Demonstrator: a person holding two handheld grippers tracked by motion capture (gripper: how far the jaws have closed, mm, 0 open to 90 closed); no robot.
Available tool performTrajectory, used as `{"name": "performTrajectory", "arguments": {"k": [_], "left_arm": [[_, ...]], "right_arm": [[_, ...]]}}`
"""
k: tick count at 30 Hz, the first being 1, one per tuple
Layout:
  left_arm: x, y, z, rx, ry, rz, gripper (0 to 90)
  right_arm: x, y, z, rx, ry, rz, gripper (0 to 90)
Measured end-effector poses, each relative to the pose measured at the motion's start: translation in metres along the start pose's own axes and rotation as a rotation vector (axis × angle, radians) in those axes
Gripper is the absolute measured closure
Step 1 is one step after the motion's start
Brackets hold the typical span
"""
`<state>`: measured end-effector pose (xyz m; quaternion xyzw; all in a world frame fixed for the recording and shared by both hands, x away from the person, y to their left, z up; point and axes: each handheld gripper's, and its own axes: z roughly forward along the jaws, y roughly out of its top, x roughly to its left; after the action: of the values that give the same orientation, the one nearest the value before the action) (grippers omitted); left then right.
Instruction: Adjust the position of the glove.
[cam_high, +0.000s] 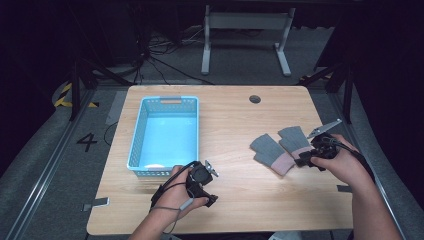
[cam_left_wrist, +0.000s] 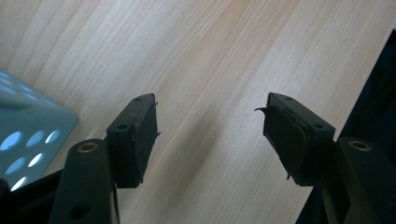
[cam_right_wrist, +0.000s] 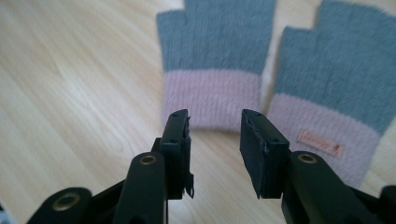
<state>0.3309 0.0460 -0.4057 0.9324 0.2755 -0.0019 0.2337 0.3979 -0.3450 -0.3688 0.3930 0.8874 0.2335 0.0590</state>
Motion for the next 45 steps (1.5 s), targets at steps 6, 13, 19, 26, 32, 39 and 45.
{"name": "performTrajectory", "arguments": {"k": [6, 13, 19, 26, 32, 39, 45], "left_arm": [[0.001, 0.000, -0.002, -0.001, -0.004, 0.001, 35.7], [0.001, 0.000, -0.005, -0.020, -0.005, 0.006, 34.4], [0.000, 0.000, -0.006, -0.021, -0.013, 0.015, 34.2], [0.001, 0.000, -0.007, -0.033, -0.010, 0.008, 33.2], [0.000, 0.000, -0.006, -0.032, -0.013, 0.010, 33.0], [0.000, 0.000, -0.006, -0.026, -0.012, 0.019, 32.6], [0.001, 0.000, -0.007, -0.043, -0.010, 0.024, 32.7]], "right_arm": [[0.002, 0.003, -0.001, -0.061, 0.000, 0.028, 63.1], [0.007, 0.010, 0.002, -0.166, 0.005, 0.059, 64.3], [0.009, 0.016, 0.013, -0.248, 0.007, 0.088, 59.6], [0.006, 0.017, 0.030, -0.249, -0.015, 0.099, 57.7], [0.006, 0.018, 0.046, -0.215, -0.016, 0.089, 57.6], [0.008, 0.019, 0.062, -0.172, -0.011, 0.071, 56.2], [0.006, 0.017, 0.070, -0.153, -0.025, 0.055, 53.4]]}}
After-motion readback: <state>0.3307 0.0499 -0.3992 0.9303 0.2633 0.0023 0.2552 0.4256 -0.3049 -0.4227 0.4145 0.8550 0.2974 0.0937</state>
